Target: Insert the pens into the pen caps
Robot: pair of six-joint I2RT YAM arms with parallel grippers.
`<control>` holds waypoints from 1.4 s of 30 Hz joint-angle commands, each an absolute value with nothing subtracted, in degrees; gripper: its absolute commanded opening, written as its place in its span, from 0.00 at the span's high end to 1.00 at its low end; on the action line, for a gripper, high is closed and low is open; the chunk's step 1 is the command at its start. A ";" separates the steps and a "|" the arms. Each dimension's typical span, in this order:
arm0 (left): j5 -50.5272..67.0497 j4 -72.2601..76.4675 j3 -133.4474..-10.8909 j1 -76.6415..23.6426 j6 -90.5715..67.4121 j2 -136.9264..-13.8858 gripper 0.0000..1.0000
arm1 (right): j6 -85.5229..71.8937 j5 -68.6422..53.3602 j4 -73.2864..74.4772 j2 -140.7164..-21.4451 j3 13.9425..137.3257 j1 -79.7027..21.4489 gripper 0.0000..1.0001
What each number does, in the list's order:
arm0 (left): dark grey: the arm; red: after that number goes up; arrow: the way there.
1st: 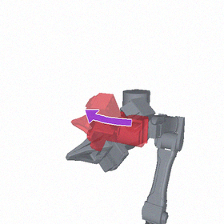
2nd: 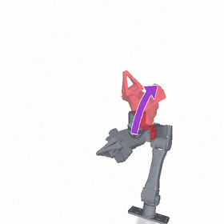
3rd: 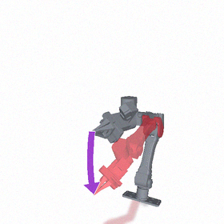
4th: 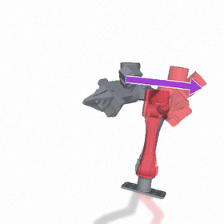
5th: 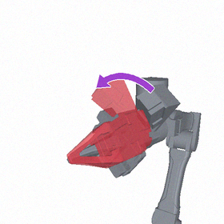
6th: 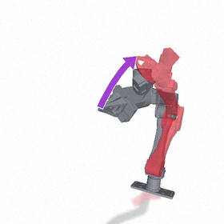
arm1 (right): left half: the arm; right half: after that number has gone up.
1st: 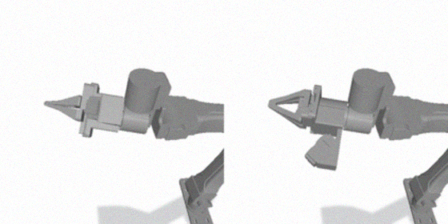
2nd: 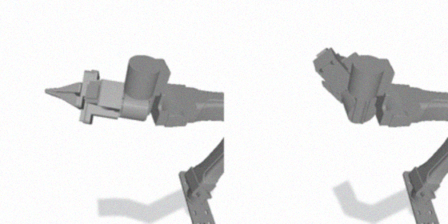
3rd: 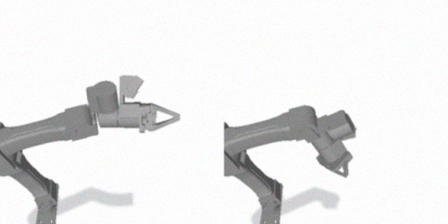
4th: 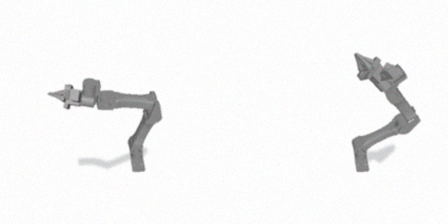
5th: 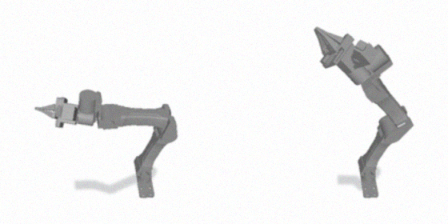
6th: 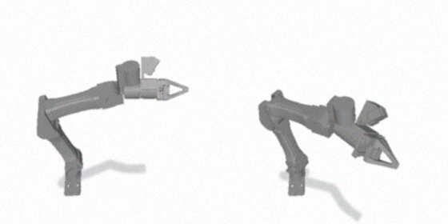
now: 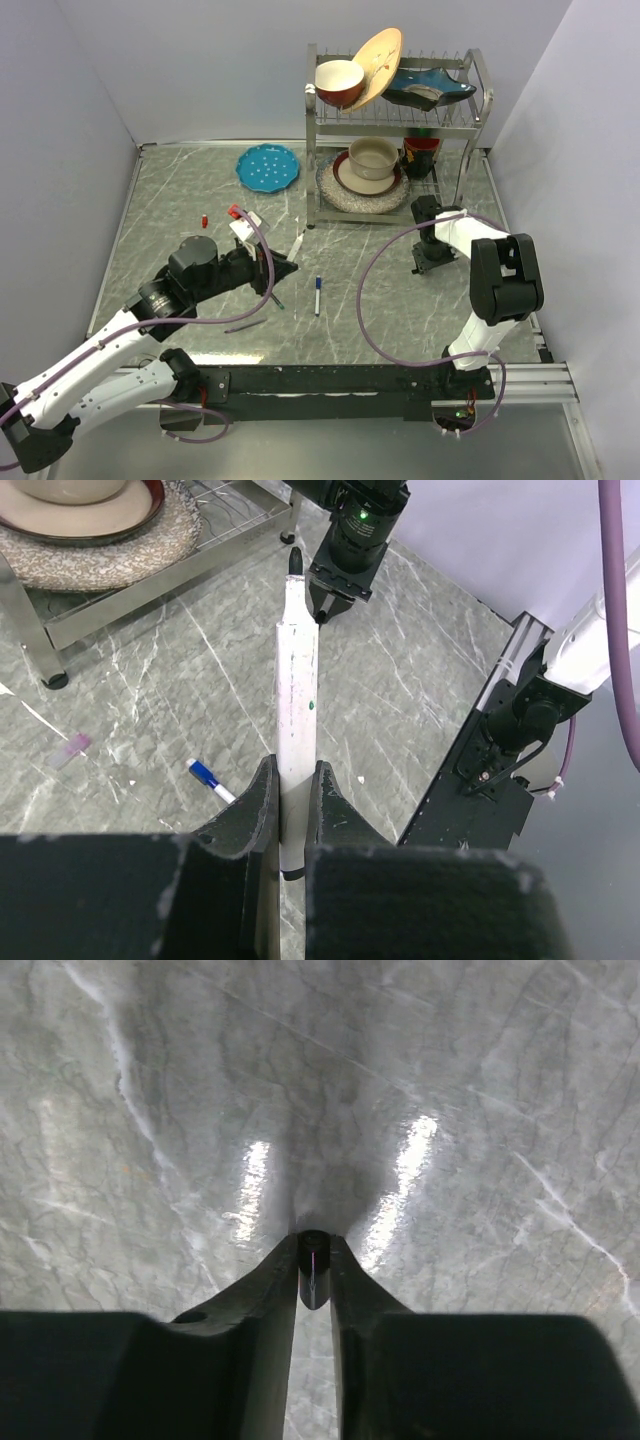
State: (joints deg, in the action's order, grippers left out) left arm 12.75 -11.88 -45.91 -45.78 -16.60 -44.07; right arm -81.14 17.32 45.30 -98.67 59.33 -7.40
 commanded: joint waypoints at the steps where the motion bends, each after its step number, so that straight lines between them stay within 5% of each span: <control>1: 13.01 -10.11 -46.32 -45.70 -15.73 -42.45 0.99 | -73.58 19.95 42.63 -98.35 58.28 -7.56 0.92; 3: 12.92 -9.85 -46.23 -45.70 -15.91 -42.19 0.99 | -71.64 18.90 40.71 -97.91 57.22 -7.47 1.00; 20: 8.88 -10.37 -45.70 -45.70 -16.00 -39.64 0.99 | -38.41 0.18 15.38 -87.89 42.80 -27.06 0.99; 42: 7.21 -10.46 -45.53 -45.79 -16.26 -38.94 0.99 | -36.12 9.67 25.93 -96.41 50.71 -33.66 0.68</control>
